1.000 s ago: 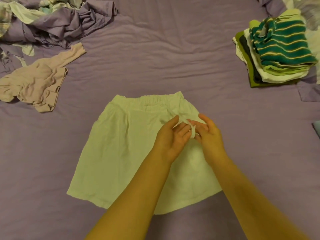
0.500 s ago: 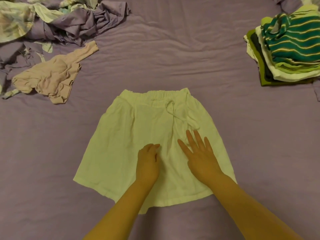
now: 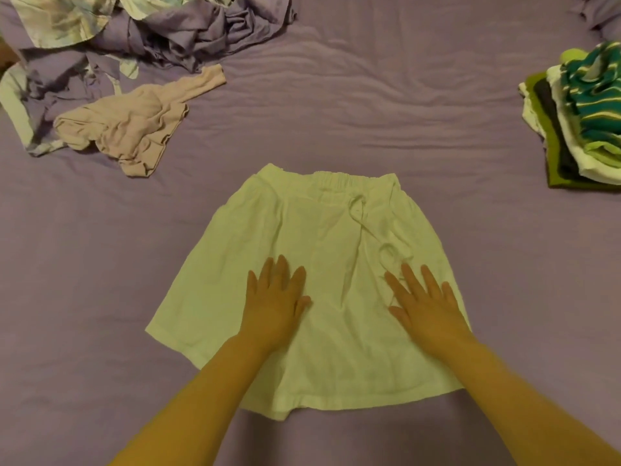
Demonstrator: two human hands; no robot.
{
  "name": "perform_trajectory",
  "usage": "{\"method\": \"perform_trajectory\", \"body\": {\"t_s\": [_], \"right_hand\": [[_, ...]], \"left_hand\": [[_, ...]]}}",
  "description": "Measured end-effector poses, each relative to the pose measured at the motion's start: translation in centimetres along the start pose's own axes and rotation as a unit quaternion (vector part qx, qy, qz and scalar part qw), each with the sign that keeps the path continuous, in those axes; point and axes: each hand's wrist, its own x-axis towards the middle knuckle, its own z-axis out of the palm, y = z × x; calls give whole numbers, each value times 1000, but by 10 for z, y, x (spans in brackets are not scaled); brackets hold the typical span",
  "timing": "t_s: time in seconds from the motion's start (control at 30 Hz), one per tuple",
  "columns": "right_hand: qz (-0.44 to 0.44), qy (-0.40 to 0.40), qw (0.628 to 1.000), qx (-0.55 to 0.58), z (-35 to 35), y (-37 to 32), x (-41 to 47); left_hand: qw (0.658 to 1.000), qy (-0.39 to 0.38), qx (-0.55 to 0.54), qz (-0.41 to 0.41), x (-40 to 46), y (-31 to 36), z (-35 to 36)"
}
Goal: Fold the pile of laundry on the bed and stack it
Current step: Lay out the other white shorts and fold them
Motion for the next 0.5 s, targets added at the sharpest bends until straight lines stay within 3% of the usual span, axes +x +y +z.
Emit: {"method": "perform_trajectory", "body": {"t_s": [0.1,0.23,0.33,0.5], "right_hand": [[-16,-8,1000,-1,5,-1,0],[49,107,992,44,0,0,-14],[111,136,983,61,8,12,-25],[100,212,970,62,24,20,-16]], "left_hand": [[994,36,-10,102,37,34,-15],[980,67,-39,185,103,110,-49],[980,47,9,192,151,147,-69],[963,-25,112,244,192,173,-69]]}}
